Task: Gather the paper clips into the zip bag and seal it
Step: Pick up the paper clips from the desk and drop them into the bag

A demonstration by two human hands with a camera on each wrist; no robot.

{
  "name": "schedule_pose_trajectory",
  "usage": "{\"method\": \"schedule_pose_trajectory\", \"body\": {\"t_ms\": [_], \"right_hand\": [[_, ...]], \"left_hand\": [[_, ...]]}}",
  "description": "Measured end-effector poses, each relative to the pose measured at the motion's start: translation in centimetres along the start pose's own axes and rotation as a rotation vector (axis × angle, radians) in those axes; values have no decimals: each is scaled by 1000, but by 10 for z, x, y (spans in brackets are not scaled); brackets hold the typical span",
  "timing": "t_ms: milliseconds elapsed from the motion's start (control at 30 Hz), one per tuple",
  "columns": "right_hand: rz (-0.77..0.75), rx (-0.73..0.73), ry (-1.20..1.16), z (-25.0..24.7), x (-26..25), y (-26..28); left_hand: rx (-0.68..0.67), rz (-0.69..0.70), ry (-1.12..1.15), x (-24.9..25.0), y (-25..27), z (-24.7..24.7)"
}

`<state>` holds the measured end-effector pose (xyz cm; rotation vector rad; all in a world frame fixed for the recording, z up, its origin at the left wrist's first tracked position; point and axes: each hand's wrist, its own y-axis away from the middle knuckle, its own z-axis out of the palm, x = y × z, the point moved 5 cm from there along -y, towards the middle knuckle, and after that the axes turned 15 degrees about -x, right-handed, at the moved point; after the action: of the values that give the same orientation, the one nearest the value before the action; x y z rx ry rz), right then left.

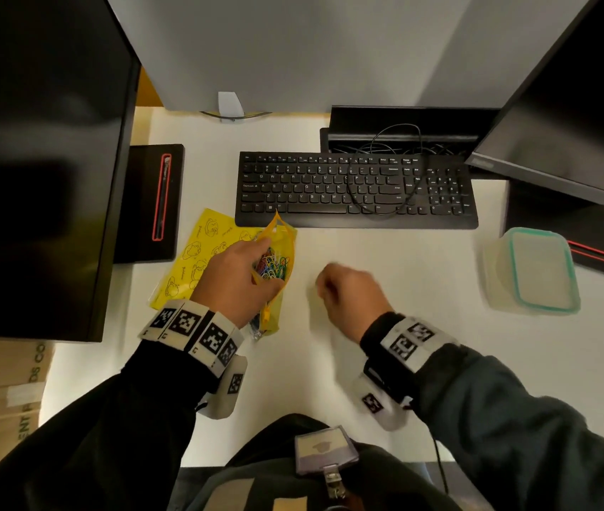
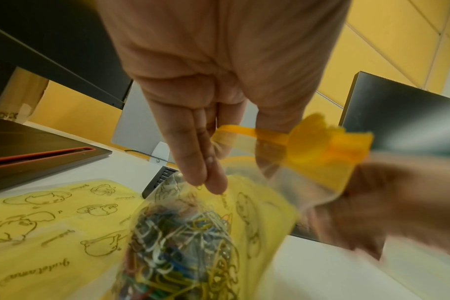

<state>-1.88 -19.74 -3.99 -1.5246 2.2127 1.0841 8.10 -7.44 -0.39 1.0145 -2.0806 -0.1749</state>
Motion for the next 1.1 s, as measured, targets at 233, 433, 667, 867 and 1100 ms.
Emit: {"method": "schedule_pose_trajectory", "body": {"t_ms": [233, 433, 667, 867, 1100], "right_hand": [[-114, 121, -191, -41, -61, -19], [-77, 156, -250, -41, -48, -11], [67, -147, 94, -4, -26, 29], [61, 227, 15, -41, 14, 42], [130, 200, 175, -58, 51, 51]], "left_hand": [[37, 21, -7, 10, 0, 3], [84, -1, 25, 6, 5, 1], [172, 57, 337, 16, 12, 2], [77, 199, 258, 52, 15, 22], [132, 420, -227, 99, 11, 39]]}}
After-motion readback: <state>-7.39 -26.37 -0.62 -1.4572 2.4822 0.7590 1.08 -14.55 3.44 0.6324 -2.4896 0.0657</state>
